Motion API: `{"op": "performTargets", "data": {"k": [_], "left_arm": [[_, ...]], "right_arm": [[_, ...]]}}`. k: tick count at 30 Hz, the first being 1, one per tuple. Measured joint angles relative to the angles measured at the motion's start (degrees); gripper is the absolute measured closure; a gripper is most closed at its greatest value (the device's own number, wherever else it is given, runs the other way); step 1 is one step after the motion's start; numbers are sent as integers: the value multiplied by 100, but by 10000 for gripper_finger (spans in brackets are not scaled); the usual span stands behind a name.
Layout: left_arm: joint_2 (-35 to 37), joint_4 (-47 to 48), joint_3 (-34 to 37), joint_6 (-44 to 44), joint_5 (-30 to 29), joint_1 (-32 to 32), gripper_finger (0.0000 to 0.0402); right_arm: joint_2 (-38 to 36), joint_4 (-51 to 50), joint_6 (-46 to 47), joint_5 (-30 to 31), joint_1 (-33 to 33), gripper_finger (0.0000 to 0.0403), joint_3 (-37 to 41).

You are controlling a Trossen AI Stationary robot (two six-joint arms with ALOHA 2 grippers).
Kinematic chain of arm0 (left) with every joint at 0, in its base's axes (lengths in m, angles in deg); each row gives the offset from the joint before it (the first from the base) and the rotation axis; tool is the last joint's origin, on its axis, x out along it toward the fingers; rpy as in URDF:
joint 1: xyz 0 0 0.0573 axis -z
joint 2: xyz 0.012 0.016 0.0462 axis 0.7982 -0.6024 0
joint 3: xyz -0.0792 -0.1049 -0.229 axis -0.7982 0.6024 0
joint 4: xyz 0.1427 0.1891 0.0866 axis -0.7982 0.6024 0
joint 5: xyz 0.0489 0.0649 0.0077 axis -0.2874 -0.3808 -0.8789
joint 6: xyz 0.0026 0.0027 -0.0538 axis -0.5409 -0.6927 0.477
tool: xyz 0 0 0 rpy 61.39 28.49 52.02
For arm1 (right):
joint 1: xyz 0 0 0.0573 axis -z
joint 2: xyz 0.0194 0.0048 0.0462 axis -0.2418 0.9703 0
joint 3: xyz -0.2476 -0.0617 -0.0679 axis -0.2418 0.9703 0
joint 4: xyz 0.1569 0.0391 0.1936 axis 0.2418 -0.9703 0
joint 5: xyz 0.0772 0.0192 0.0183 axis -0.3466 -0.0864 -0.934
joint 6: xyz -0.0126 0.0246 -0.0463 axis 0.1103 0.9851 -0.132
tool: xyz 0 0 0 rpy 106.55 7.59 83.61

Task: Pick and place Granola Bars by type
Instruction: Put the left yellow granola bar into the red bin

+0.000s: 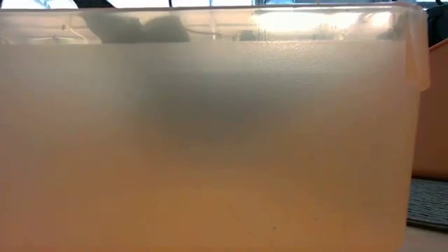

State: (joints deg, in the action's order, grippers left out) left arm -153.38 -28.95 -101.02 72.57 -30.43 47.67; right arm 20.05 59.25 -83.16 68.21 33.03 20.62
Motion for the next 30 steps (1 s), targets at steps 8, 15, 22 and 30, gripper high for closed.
{"op": "performTargets", "data": {"k": [8,15,22,30], "left_arm": [[1297,-3,4,-553,70,110,390],[2534,-13,15,-1466,1003,147,390],[3416,81,19,-1988,1115,246,390],[4213,346,249,-1923,1054,239,390]], "right_arm": [[51,12,0,4,1,403,-2],[78,7,0,3,1,403,-1],[78,4,0,2,-1,403,-1],[78,4,1,2,1,403,-2]]}}
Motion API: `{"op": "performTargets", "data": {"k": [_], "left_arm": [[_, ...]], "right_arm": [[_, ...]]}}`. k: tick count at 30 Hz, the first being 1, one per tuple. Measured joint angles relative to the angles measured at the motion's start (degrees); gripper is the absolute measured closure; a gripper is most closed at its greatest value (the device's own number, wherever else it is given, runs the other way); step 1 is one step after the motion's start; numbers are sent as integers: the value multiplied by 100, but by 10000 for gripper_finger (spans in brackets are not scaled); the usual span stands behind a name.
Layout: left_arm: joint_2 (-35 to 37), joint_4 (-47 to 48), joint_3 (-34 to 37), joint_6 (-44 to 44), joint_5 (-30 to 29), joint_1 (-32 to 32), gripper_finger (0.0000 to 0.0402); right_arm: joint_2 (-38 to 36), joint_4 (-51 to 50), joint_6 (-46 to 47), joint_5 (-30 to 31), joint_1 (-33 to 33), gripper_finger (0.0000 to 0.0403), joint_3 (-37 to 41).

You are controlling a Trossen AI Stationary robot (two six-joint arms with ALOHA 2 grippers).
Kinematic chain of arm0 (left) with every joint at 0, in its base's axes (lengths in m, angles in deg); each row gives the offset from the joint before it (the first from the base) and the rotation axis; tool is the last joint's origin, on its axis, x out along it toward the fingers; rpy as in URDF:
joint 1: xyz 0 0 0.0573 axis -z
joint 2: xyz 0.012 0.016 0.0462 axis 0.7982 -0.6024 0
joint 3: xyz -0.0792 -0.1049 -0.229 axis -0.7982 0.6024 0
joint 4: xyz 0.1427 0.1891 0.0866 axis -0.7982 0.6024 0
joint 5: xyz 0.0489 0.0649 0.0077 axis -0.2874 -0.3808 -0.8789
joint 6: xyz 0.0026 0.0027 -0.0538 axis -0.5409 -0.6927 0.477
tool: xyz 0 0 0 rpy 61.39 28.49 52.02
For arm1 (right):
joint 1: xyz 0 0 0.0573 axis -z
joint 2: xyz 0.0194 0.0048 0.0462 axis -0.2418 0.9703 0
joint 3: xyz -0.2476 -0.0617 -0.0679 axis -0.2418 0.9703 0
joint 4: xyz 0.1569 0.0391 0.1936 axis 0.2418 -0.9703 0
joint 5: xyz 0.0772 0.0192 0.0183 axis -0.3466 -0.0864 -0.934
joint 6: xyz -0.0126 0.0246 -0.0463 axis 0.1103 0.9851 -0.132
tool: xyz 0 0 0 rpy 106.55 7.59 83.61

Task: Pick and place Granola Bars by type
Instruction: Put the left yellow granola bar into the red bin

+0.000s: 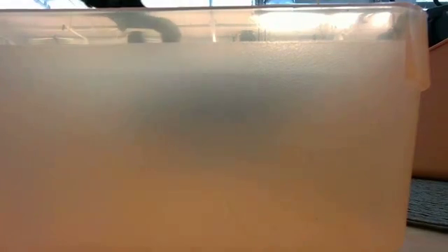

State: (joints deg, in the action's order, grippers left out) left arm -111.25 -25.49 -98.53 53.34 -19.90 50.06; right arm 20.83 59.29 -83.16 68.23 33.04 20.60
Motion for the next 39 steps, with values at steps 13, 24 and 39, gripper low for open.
{"op": "performTargets", "data": {"k": [13,24,39], "left_arm": [[1716,-17,1589,843,-351,-435,390],[2687,-13,2581,1737,-594,-781,388],[2750,414,2829,3236,-913,-1416,391]], "right_arm": [[0,-2,0,0,-2,403,0],[0,-2,-1,0,0,403,2],[0,-4,-1,-1,-1,403,1]]}}
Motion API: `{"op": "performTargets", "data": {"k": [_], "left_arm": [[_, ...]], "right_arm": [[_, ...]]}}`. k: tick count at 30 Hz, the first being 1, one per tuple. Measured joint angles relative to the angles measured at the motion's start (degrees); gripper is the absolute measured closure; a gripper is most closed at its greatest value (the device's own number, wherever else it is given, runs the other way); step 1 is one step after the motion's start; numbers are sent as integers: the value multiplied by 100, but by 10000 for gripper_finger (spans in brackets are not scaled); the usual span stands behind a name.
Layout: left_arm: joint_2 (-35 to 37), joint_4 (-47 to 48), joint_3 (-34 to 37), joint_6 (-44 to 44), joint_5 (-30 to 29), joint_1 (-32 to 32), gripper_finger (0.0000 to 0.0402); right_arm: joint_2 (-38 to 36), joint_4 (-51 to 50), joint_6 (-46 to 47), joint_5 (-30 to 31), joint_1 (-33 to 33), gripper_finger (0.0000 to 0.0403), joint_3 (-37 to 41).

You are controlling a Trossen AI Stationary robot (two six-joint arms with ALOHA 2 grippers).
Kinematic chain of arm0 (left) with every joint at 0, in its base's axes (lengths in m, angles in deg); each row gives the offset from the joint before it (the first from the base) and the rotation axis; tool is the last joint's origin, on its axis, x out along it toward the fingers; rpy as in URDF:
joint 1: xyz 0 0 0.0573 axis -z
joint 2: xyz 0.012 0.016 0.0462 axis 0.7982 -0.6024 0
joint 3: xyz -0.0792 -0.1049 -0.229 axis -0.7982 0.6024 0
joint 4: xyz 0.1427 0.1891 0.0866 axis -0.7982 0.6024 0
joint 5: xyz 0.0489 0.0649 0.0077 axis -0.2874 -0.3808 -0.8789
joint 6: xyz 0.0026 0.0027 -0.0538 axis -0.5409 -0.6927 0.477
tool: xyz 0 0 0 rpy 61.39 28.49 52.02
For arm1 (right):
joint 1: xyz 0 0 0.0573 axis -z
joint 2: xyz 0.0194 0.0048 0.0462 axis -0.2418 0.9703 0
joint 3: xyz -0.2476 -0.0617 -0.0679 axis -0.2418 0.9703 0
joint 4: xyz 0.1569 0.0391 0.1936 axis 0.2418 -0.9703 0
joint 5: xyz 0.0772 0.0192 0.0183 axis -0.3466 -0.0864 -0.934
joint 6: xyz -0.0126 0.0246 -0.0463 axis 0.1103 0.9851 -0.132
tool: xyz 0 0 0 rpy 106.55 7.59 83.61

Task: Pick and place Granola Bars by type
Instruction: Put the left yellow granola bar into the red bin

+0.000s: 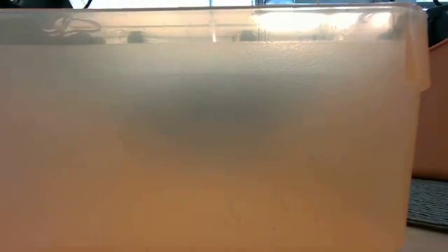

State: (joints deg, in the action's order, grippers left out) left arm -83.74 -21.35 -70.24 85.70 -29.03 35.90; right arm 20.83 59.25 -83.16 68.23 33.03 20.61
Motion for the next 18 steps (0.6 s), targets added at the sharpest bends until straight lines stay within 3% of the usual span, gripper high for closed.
{"op": "performTargets", "data": {"k": [18], "left_arm": [[0,838,0,1096,-290,-466,389]], "right_arm": [[0,0,0,-1,0,403,0]]}}
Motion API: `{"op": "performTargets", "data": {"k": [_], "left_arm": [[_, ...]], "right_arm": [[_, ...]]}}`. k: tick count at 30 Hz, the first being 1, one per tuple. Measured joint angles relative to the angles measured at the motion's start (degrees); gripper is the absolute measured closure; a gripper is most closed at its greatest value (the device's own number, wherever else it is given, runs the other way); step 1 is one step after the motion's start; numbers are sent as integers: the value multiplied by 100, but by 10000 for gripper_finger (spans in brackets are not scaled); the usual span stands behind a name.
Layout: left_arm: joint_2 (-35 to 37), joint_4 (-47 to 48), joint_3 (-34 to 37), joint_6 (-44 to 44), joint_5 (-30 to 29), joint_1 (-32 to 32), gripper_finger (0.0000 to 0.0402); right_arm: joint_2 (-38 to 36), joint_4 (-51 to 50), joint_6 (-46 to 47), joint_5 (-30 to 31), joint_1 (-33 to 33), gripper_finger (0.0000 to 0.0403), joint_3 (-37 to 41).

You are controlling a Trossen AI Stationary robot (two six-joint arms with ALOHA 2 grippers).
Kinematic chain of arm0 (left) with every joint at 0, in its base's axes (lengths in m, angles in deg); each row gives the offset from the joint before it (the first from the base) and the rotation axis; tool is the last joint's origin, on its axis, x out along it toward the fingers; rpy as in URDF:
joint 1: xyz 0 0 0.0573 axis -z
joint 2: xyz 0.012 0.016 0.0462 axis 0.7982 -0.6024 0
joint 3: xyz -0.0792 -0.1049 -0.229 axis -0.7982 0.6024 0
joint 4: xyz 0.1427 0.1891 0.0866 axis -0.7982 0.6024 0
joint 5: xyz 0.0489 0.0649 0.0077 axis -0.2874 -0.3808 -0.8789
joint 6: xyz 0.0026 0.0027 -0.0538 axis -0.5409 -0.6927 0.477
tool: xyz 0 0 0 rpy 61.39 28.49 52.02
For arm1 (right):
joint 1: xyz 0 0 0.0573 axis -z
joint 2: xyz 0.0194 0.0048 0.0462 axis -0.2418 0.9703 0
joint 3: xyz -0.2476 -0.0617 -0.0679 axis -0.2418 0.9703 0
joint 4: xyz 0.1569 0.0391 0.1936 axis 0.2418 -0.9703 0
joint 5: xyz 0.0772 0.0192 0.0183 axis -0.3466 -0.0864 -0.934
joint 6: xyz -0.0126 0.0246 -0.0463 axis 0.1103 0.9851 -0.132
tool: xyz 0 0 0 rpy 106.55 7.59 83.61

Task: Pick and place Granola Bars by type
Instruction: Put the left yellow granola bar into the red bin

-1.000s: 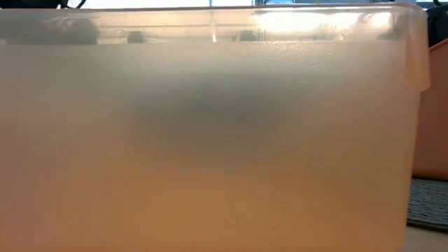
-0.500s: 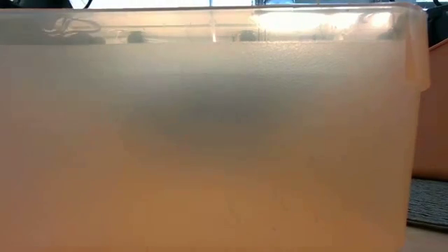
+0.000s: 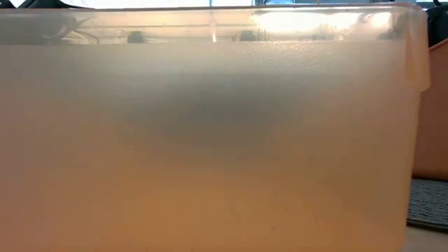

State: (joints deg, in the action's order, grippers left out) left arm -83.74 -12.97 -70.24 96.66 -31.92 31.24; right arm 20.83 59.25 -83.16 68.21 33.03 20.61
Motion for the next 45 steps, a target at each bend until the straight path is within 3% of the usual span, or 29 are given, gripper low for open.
{"op": "performTargets", "data": {"k": [6,9,14,33,45], "left_arm": [[-2,16,177,-71,0,-129,391],[-2,-488,453,-171,34,-189,391],[-98,-1756,959,-679,901,-502,391],[-1313,-2826,970,-1116,2664,-2392,391],[-1717,-2754,938,-1272,2765,-2783,391]], "right_arm": [[0,0,0,0,1,403,1],[0,0,1,0,1,403,0],[0,-2,0,2,0,403,-1],[-2,0,1,1,-1,403,1],[-2,0,0,2,0,403,-1]]}}
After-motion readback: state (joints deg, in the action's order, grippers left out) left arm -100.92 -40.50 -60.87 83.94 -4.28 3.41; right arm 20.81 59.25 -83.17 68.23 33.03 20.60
